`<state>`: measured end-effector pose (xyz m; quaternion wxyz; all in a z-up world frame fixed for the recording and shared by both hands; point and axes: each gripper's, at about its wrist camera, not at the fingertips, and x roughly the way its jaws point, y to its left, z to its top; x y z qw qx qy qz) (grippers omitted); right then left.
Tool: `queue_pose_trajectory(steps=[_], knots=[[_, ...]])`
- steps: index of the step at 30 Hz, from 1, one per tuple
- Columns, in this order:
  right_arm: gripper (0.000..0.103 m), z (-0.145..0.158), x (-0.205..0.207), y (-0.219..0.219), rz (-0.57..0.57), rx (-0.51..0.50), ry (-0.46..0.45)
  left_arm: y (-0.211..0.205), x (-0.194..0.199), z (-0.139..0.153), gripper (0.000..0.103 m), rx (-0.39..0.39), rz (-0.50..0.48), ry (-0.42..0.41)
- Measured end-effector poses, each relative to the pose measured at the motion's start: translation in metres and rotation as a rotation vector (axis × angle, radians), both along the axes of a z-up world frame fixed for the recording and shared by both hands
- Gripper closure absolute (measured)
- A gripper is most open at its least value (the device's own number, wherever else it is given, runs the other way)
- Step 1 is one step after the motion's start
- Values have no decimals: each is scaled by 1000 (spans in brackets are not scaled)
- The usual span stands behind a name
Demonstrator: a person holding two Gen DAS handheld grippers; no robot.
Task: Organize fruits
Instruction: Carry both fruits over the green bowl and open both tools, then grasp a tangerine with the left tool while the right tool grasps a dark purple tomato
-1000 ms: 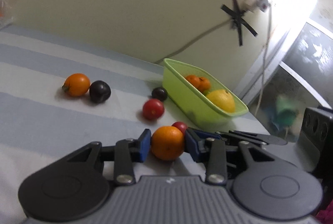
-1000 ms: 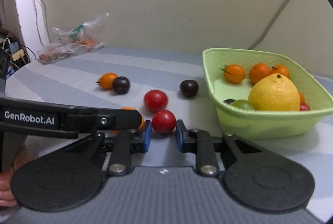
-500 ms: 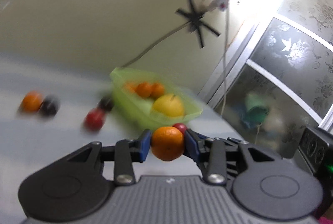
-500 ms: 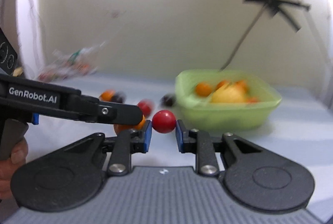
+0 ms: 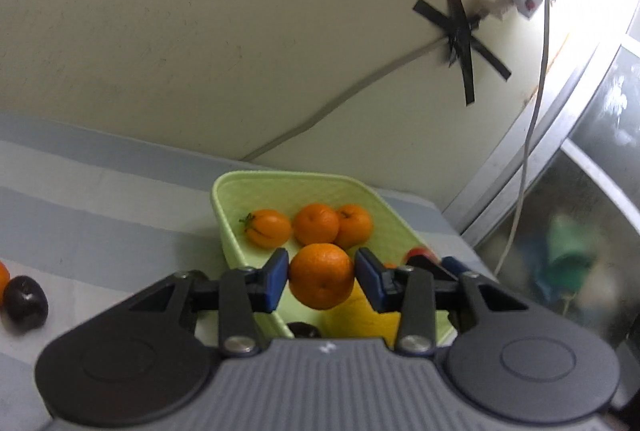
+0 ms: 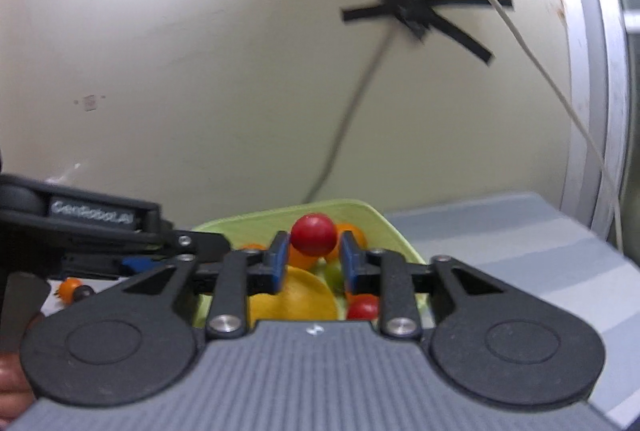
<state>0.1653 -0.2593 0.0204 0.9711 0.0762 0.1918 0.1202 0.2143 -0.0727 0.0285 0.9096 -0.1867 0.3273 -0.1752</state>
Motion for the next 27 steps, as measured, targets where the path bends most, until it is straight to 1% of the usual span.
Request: queue_pose_trajectory(steps=[1, 2, 5, 8, 10, 12, 14, 16, 17, 18, 19, 21, 23, 27], knots=[[46, -1, -1, -3, -10, 12, 5, -2, -1, 0, 59, 13, -5, -15], [46, 0, -1, -6, -17, 24, 0, -3, -1, 2, 55, 20, -9, -21], [46, 1, -4, -11, -35, 42, -10, -2, -7, 11, 54, 14, -12, -39], [46, 2, -12, -12, -54, 34, -23, 20, -31, 26, 54, -9, 0, -98], [46, 3, -17, -13, -56, 38, -42, 46, -51, 35, 54, -12, 35, -139], [46, 5, -23, -15, -49, 58, -63, 71, -73, 38, 54, 23, 89, -159], [47, 7, -31, -13, -31, 74, -70, 97, -96, 34, 54, 103, 154, -165], [50, 10, -37, -8, 15, 111, -56, 120, -115, 23, 54, 170, 204, -145], [56, 12, -41, -3, 50, 130, -51, 132, -124, 15, 54, 185, 225, -127], [58, 15, -46, 4, 92, 135, -48, 140, -129, 9, 54, 190, 240, -111], [59, 17, -52, 14, 132, 127, -49, 151, -135, 1, 55, 191, 262, -92], [60, 18, -65, 36, 209, 106, -43, 168, -140, -11, 55, 165, 299, -57], [63, 16, -78, 60, 286, 71, -18, 181, -141, -16, 55, 119, 311, -33], [63, 4, -93, 104, 370, -35, 43, 186, -132, -18, 55, 81, 293, -34]])
